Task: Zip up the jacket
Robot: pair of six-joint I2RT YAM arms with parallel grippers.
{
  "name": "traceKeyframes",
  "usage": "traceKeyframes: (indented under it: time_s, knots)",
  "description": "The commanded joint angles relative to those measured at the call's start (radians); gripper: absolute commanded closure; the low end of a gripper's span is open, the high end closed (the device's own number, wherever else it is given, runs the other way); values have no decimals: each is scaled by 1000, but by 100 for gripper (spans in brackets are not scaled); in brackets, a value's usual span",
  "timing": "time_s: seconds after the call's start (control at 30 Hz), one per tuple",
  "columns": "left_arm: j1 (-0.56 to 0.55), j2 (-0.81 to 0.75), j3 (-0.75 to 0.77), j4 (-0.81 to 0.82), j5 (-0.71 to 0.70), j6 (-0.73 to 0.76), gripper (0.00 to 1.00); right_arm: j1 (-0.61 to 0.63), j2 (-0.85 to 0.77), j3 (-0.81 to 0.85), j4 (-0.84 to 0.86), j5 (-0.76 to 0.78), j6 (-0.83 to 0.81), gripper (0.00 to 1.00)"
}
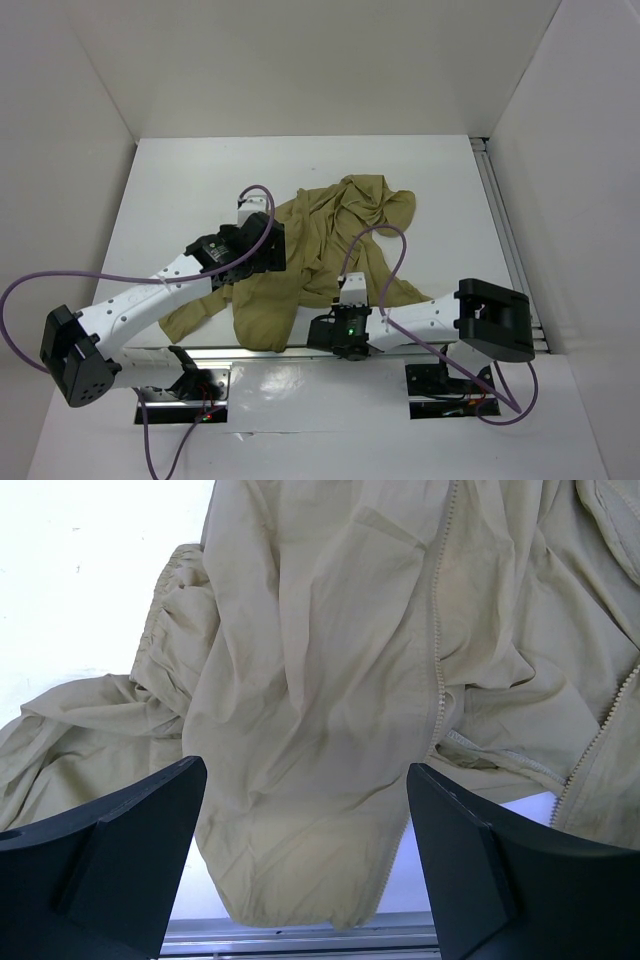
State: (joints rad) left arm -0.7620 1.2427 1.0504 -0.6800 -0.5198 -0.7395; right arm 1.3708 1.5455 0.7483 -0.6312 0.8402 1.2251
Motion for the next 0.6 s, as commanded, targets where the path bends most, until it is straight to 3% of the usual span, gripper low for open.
traceKeyframes:
  time_s: [0.0,0.57]
  knots:
    - [-3,3,11,3,-19,-14,5,-6,17,17,48,31,1,58]
    - [-13,3,20,-6,-19,-14,5,-27,48,-1,70,-65,20,60]
